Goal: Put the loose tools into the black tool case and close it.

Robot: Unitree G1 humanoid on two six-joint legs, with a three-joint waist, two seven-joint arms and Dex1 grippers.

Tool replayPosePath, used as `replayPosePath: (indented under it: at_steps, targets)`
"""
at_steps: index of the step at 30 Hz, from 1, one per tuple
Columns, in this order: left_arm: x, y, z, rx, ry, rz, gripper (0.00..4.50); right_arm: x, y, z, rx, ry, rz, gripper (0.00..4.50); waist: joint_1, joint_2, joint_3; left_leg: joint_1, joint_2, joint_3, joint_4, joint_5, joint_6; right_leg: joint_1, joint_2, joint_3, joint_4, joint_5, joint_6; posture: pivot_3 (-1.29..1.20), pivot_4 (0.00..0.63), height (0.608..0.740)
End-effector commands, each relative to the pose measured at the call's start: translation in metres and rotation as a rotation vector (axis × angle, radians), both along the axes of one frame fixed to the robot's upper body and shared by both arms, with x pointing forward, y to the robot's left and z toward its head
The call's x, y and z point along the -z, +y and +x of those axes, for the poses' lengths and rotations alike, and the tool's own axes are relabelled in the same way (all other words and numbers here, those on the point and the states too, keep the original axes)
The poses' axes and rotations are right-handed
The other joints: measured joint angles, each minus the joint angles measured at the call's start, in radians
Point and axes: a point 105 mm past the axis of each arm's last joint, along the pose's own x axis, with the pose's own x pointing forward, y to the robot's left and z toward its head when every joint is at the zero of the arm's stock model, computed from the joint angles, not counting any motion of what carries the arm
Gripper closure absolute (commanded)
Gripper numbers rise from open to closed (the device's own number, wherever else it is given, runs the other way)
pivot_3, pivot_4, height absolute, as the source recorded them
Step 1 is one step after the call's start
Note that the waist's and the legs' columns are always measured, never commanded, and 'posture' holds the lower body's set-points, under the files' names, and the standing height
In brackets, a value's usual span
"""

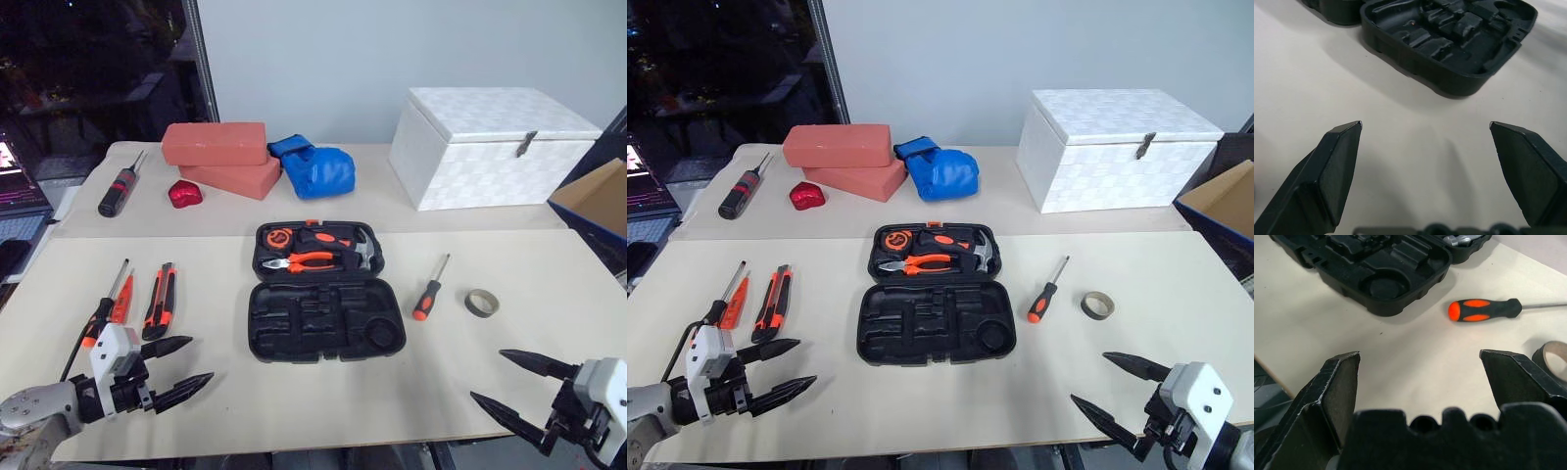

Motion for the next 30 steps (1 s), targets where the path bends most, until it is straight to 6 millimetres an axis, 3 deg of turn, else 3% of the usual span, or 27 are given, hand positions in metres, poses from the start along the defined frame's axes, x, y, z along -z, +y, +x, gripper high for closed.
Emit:
replayPosePath:
  at_steps: [1,4,6,10,18,22,27,30]
  targets:
    - [-0.014,0.001,0.010,-0.091,-0.064,-0.054,0.01,-0.015,0.006,0.011,-0.031,-0.088,0.030,0.00,0.004,-0.001,0.000,0.000,0.000,0.000,0.000,0.000,0.000,0.000,0.000,0.000,0.001,0.000,0.000,0.00,0.150,0.740]
    - [-0.034,0.013,0.031,-0.340,-0.118,-0.212,0.01,-0.041,0.022,0.034,-0.068,-0.179,0.165,0.00,0.002,-0.003,0.001,0.002,-0.002,0.000,0.001,-0.003,0.001,0.002,0.000,0.003,0.010,0.000,0.000,0.00,0.150,0.740]
    - [-0.041,0.030,0.043,-0.524,-0.135,-0.244,0.01,-0.059,0.039,0.043,-0.146,-0.204,0.273,0.00,0.004,-0.006,0.002,0.002,-0.002,-0.002,0.001,-0.002,0.002,0.002,0.002,0.003,0.012,0.000,0.001,0.00,0.150,0.740]
    - [-0.041,0.075,0.049,-0.872,-0.069,-0.099,0.01,-0.077,0.073,0.045,-0.393,-0.213,0.251,0.00,0.006,-0.007,0.003,0.004,-0.002,-0.007,0.001,0.002,0.009,0.004,0.006,0.004,0.015,0.000,0.000,0.00,0.150,0.740]
    - [-0.045,0.116,0.047,-0.845,0.054,0.169,0.01,-0.102,0.117,0.045,-0.686,-0.222,0.200,0.00,0.015,-0.013,0.006,0.004,-0.002,-0.007,0.002,0.002,0.009,0.003,0.007,0.005,0.014,0.000,-0.001,0.00,0.150,0.740]
    - [-0.046,0.132,0.050,-0.842,0.095,0.228,0.01,-0.110,0.125,0.046,-0.725,-0.232,0.200,0.00,0.028,-0.013,0.006,0.001,-0.002,-0.006,0.001,0.001,0.007,0.000,0.006,0.005,0.014,0.000,-0.001,0.00,0.150,0.740]
    - [-0.032,0.136,0.047,-0.805,0.158,0.277,0.01,-0.108,0.129,0.045,-0.741,-0.220,0.201,0.00,0.033,-0.013,0.006,0.000,-0.002,-0.004,0.001,0.000,0.007,0.000,0.004,0.004,0.013,-0.001,-0.002,0.00,0.150,0.740]
    - [-0.028,0.133,0.050,-0.770,0.168,0.260,0.72,-0.107,0.130,0.045,-0.739,-0.222,0.208,0.00,0.032,-0.014,0.006,0.000,-0.002,-0.004,0.001,0.000,0.007,0.000,0.004,0.003,0.013,-0.001,-0.002,0.00,0.150,0.740]
